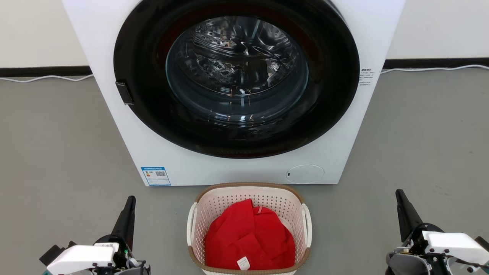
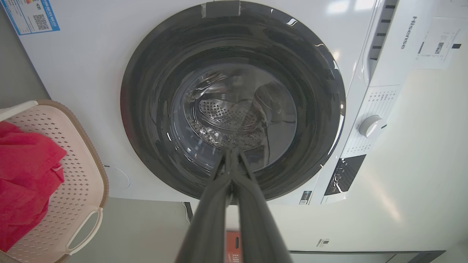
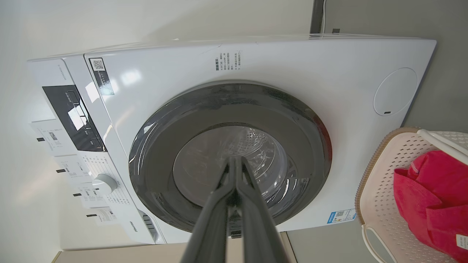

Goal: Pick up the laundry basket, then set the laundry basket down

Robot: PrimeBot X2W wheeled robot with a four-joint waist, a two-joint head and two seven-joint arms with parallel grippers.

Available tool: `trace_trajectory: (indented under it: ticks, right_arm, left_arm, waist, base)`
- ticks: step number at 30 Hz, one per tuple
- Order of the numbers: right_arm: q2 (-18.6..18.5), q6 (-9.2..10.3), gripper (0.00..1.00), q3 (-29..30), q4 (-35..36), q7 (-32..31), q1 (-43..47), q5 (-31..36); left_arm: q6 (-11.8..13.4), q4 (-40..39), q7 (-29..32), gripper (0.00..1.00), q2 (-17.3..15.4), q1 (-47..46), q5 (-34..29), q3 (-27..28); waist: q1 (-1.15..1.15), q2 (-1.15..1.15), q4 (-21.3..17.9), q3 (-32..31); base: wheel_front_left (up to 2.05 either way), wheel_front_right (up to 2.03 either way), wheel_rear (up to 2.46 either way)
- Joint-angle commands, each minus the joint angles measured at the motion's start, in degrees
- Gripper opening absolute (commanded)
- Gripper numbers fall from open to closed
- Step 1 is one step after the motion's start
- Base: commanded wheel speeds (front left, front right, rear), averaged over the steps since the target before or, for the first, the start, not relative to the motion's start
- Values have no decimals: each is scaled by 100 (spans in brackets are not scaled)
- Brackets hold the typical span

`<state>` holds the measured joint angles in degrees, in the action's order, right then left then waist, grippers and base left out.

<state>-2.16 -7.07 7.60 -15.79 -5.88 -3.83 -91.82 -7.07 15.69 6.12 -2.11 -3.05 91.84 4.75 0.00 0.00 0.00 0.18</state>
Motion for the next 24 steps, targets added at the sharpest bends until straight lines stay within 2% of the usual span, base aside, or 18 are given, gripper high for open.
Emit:
trace_trajectory:
  ticks: [1,24]
  right_arm:
    - [-72,-42,0,-110,177,-59,-236,-37]
    - [-72,-42,0,-110,177,-59,-236,-37]
  left_arm:
    - [-42,-164,37,0,-76,-315,32,177]
    - [-42,-164,36,0,-76,-315,32,177]
  waist:
    - [0,0,0,0]
    - [0,0,0,0]
  base:
    - [0,0,0]
    - [0,0,0]
